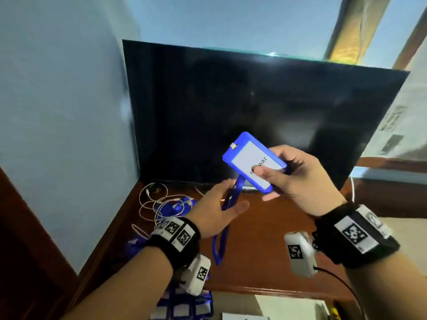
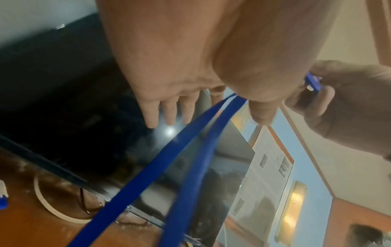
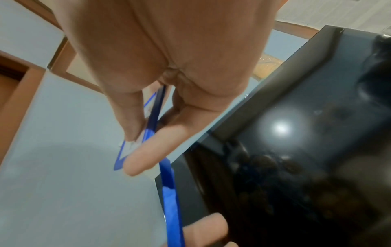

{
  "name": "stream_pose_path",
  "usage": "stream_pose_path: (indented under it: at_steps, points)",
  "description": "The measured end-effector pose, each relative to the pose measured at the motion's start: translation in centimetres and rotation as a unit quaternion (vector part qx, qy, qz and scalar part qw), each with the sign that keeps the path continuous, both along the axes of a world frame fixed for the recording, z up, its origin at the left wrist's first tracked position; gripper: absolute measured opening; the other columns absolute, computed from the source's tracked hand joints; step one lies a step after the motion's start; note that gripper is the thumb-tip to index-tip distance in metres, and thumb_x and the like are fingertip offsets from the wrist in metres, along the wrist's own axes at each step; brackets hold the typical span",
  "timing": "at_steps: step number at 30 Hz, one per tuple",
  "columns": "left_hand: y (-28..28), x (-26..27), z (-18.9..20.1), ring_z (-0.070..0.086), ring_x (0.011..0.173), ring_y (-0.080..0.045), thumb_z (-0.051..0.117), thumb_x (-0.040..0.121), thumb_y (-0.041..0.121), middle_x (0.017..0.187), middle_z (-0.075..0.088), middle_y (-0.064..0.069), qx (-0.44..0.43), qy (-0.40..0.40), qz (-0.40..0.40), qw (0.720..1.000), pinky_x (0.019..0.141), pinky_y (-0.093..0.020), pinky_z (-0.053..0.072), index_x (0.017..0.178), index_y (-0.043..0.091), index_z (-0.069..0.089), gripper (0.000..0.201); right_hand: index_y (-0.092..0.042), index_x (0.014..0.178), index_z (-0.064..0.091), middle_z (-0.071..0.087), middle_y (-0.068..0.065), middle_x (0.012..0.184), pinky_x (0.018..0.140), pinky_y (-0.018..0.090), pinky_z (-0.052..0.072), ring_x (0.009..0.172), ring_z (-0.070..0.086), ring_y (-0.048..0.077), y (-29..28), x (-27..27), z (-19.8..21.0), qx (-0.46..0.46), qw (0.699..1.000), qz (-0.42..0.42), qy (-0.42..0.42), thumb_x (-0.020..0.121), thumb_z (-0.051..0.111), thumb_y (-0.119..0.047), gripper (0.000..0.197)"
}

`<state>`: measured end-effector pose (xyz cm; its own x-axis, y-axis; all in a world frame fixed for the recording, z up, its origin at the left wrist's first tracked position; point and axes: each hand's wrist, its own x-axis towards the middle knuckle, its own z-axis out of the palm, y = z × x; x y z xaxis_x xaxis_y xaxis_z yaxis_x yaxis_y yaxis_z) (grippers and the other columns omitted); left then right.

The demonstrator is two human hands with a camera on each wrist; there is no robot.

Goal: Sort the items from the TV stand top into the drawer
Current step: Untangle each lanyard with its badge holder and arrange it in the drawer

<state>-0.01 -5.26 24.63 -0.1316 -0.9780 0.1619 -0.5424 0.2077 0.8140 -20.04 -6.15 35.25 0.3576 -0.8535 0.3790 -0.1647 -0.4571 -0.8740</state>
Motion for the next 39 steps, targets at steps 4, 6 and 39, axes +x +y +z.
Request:
stream_pose_path:
  at_steps: [4, 6, 39]
  points:
    - [-0.2, -0.8, 1.3, 0.071, 0.081, -0.009, 0.054, 0.106, 0.035, 0.088, 0.075, 0.005, -0.032, 0.109, -0.008, 0.994, 0.081, -0.033, 0.054, 0.099, 0.022, 0.067, 0.020, -0.006, 0.100, 0.070, 0.069, 0.014, 0.069, 0.059, 0.048, 0.064, 0.058, 0.065, 0.018, -1.0, -1.0, 2.2, -0.023, 0.994, -0.083, -0.060, 0.087, 0.080, -0.010, 0.017]
    - [1.4, -0.8, 2.6, 0.065, 0.060, -0.014, 0.052, 0.106, 0.036, 0.068, 0.066, 0.003, -0.049, 0.101, -0.028, 0.993, 0.063, -0.035, 0.054, 0.095, 0.024, 0.063, 0.020, -0.010, 0.098, 0.071, 0.071, 0.022, 0.075, 0.059, 0.051, 0.064, 0.063, 0.069, 0.027, -1.9, -2.0, 2.4, -0.038, 0.986, -0.140, -0.081, 0.087, 0.081, -0.013, 0.015]
    - [6.3, 3.3, 3.3, 0.046, 0.052, -0.005, 0.051, 0.103, 0.051, 0.062, 0.055, 0.006, -0.039, -0.126, -0.073, 0.989, 0.058, -0.032, 0.042, 0.085, 0.032, 0.069, 0.032, -0.019, 0.086, 0.072, 0.074, 0.000, 0.072, 0.057, 0.016, 0.051, 0.062, 0.066, 0.006, 0.7, -1.9, -3.9, -0.067, 0.981, -0.181, 0.015, 0.087, 0.082, -0.024, 0.011]
